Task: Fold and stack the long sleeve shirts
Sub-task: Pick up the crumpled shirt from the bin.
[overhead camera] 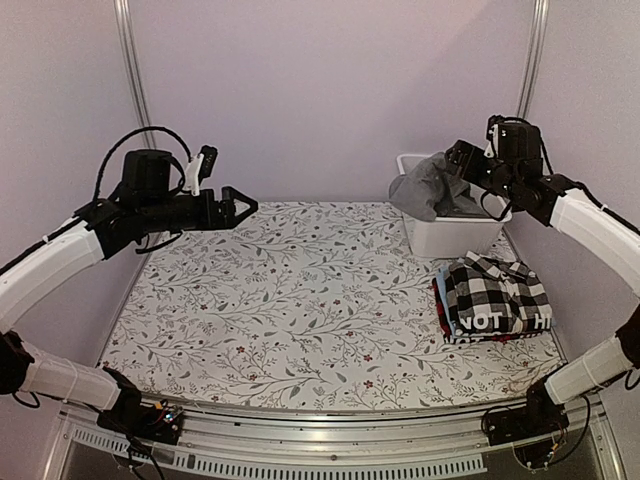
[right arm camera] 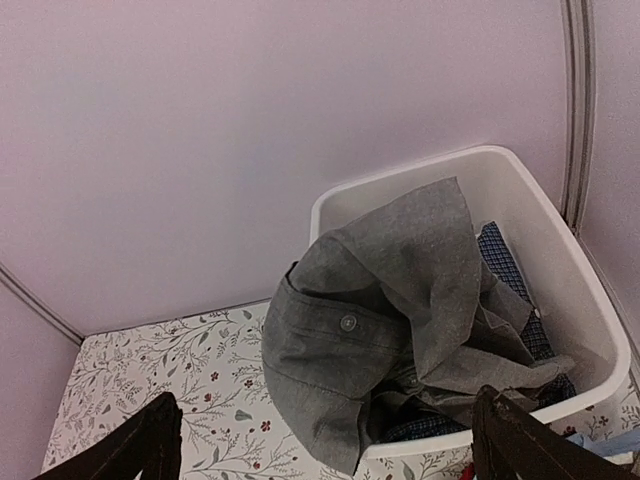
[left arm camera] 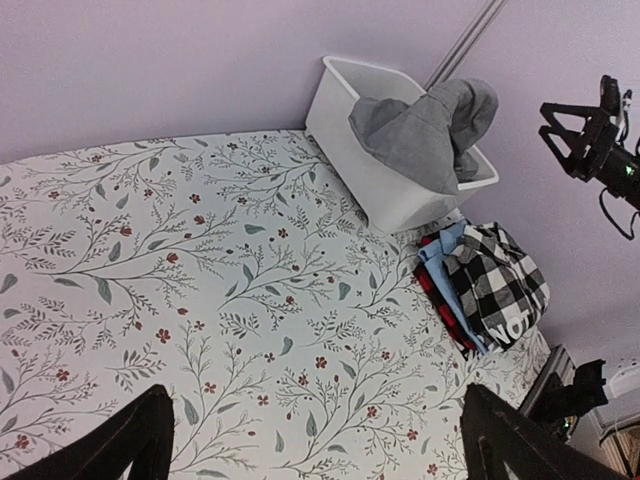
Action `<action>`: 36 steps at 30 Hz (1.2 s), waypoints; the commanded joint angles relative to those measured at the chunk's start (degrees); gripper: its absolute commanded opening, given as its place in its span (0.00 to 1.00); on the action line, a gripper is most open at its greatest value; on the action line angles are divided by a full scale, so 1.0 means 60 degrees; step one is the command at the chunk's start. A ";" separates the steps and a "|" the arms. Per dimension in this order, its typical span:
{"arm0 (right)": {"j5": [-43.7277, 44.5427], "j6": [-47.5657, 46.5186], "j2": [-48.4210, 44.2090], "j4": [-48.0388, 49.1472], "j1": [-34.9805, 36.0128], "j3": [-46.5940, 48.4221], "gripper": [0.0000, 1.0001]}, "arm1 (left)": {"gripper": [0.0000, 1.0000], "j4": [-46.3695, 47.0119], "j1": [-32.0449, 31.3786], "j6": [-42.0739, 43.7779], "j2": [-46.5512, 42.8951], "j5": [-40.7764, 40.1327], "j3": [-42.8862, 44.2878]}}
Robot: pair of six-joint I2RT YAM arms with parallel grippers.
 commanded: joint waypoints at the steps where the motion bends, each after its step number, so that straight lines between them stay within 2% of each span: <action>1: -0.1576 -0.0003 0.1043 -0.0334 -0.0921 0.0928 0.99 | 1.00 -0.0183 -0.0033 0.0204 -0.0058 0.0027 0.0336; 9: -0.2218 -0.0057 0.2771 -0.0207 -0.1849 0.2069 0.99 | 1.00 -0.0332 -0.0032 0.0207 0.0081 0.0217 0.0535; 18: -0.3313 -0.0449 0.4450 0.0532 -0.1986 0.2849 0.98 | 1.00 -0.0342 -0.0033 0.0219 0.0252 0.0404 0.0799; 20: -0.3293 -0.0541 0.4744 0.0684 -0.1989 0.3105 0.90 | 1.00 -0.0334 -0.0033 0.0199 0.0271 0.0422 0.0873; 21: -0.3305 -0.0563 0.4854 0.0731 -0.1988 0.3260 0.81 | 1.00 -0.0348 -0.0031 0.0201 0.0271 0.0413 0.0909; 22: -0.3326 -0.0650 0.4986 0.0755 -0.1991 0.3428 0.69 | 1.00 -0.0370 -0.0038 0.0201 0.0264 0.0389 0.0944; 24: -0.3370 -0.0735 0.5188 0.0774 -0.1996 0.3783 0.34 | 1.00 -0.0405 -0.0036 0.0215 0.0222 0.0334 0.0991; 26: -0.3439 -0.0787 0.5299 0.0737 -0.1990 0.4192 0.07 | 1.00 -0.0423 -0.0041 0.0216 0.0160 0.0311 0.1009; 27: -0.3477 -0.0813 0.5335 0.0701 -0.1991 0.4388 0.00 | 1.00 -0.0432 -0.0032 0.0212 0.0135 0.0308 0.1010; 32: -0.3546 -0.0995 0.4949 0.0799 -0.1793 0.4992 0.00 | 1.00 -0.0429 -0.0031 0.0105 0.0004 0.0253 0.0915; 36: -0.3551 -0.1475 0.4430 0.1038 -0.1193 0.5513 0.00 | 1.00 -0.0393 -0.0031 -0.0015 -0.0114 0.0236 0.0774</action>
